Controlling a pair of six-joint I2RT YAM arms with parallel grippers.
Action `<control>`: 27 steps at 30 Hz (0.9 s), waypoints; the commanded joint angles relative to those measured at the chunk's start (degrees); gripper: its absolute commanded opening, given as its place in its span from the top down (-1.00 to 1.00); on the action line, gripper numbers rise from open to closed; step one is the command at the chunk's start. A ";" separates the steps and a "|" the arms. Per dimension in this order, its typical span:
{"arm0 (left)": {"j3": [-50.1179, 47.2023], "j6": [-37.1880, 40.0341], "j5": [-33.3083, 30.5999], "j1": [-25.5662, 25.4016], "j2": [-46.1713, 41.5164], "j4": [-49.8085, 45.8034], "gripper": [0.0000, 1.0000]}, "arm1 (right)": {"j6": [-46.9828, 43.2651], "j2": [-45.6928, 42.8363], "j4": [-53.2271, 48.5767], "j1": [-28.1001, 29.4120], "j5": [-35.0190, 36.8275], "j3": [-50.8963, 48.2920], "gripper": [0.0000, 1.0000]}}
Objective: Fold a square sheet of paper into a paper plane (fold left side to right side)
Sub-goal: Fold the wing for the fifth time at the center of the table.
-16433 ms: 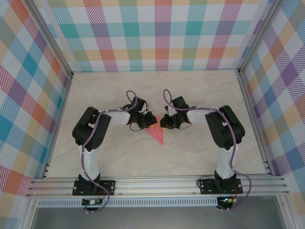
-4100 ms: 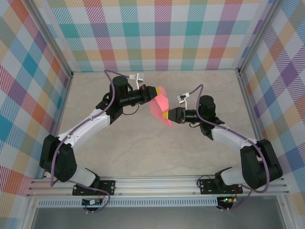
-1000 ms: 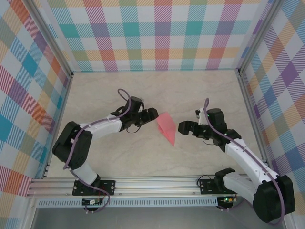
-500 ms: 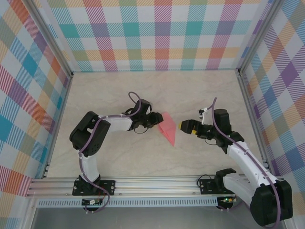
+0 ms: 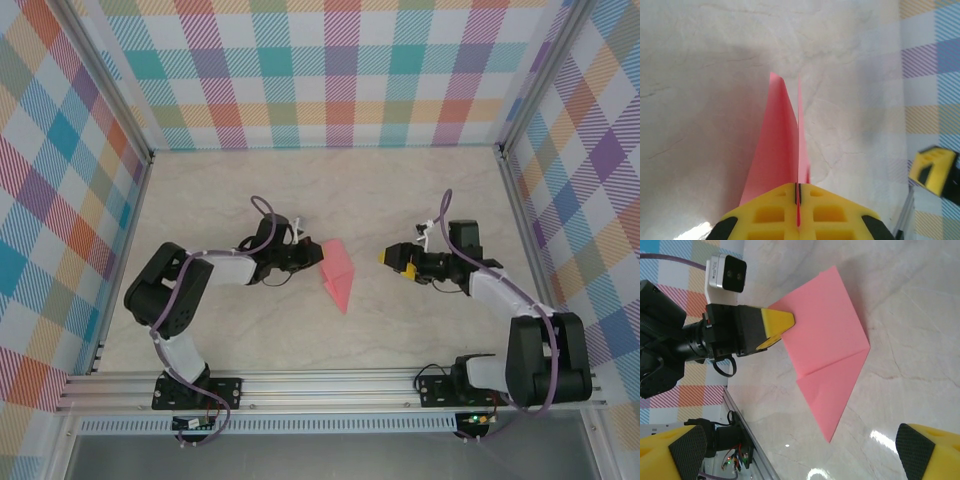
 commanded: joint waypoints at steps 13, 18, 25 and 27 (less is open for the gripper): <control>-2.87 13.89 20.14 1.38 -5.46 2.02 1.00 | -6.36 25.77 15.53 8.34 -16.09 12.63 -0.57; -2.42 13.96 21.88 1.38 -5.46 2.43 1.00 | -5.94 29.11 17.30 9.48 -17.68 13.39 -0.40; -1.73 14.51 21.88 1.38 -4.90 1.84 1.00 | -6.66 30.16 17.00 10.15 -18.71 13.64 0.11; -1.03 14.73 21.94 1.35 -4.04 1.52 1.00 | -8.06 30.38 14.97 10.15 -18.71 14.27 0.40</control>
